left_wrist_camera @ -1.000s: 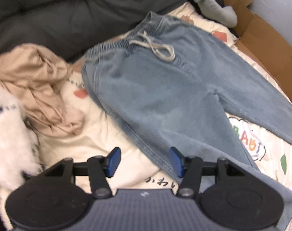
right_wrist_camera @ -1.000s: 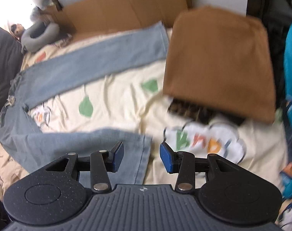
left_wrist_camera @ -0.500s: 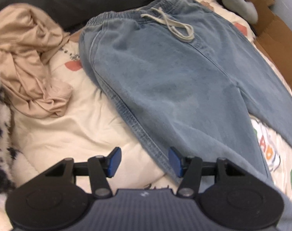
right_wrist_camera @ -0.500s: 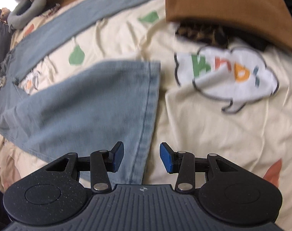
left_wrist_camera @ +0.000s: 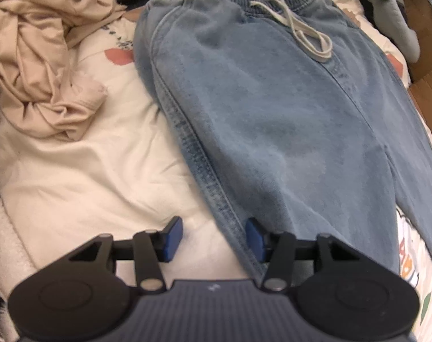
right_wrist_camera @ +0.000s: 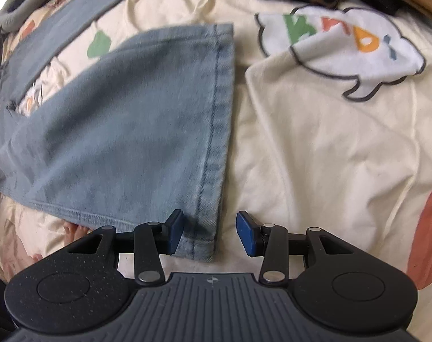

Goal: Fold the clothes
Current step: 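Grasp the leg hem with the right tool while the left tool grasps the leg, then hold the jeans leg and hem closed in both tools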

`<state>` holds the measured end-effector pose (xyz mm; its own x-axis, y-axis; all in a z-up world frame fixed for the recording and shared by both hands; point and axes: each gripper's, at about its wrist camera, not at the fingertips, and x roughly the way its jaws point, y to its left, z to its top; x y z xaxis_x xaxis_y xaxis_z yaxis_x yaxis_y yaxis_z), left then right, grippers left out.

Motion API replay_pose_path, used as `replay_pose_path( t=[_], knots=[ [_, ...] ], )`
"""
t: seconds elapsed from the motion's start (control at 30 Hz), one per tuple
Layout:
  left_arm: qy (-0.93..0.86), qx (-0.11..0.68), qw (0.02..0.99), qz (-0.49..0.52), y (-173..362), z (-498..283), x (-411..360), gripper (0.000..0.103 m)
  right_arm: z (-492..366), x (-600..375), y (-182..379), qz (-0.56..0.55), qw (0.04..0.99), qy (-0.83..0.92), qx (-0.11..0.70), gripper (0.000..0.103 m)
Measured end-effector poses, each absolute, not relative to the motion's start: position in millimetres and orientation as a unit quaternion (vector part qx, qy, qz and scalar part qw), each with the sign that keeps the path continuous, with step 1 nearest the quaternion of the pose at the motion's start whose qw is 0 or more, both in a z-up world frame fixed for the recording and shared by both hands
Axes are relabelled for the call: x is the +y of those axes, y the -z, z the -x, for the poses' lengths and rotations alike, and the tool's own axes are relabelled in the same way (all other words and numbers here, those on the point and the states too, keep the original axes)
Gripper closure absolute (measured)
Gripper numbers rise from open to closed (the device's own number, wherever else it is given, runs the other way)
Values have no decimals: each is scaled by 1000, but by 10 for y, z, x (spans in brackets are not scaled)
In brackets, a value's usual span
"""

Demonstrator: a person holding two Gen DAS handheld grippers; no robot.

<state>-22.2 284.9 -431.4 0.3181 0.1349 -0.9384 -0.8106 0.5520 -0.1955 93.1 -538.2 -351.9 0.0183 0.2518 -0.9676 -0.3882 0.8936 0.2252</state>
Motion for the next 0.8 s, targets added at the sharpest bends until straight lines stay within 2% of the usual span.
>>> replay_pose_path(
  t=[0.07, 0.1, 0.17, 0.2, 0.27, 0.33, 0.37, 0.47, 0.7, 0.8],
  knots=[
    [-326, 485, 732, 350, 4330, 218, 2854, 50, -901, -5310, 3553, 63, 709, -222, 667, 58],
    [-329, 483, 732, 351, 4328, 218, 2856, 50, -892, -5285, 3553, 66, 708, -223, 667, 66],
    [-333, 478, 731, 355, 4325, 225, 2858, 54, -888, -5248, 3545, 73, 708, -220, 667, 74],
    [-332, 476, 732, 357, 4320, 232, 2859, 58, -892, -5239, 3536, 77, 709, -217, 667, 84],
    [-327, 473, 735, 360, 4308, 236, 2861, 77, -897, -5241, 3507, 80, 709, -214, 667, 91],
    [-323, 477, 740, 347, 4276, 210, 2838, 83, -885, -5248, 3466, 82, 708, -218, 666, 99],
    [-322, 479, 742, 341, 4258, 204, 2824, 89, -884, -5263, 3444, 76, 708, -219, 667, 99],
    [-325, 474, 742, 347, 4229, 220, 2826, 91, -888, -5302, 3374, 64, 709, -223, 666, 100],
    [-328, 462, 735, 372, 4232, 245, 2876, 91, -920, -5316, 3269, 41, 712, -234, 661, 100],
    [-331, 459, 729, 386, 4256, 256, 2907, 88, -941, -5366, 3296, 21, 711, -230, 665, 97]
  ],
)
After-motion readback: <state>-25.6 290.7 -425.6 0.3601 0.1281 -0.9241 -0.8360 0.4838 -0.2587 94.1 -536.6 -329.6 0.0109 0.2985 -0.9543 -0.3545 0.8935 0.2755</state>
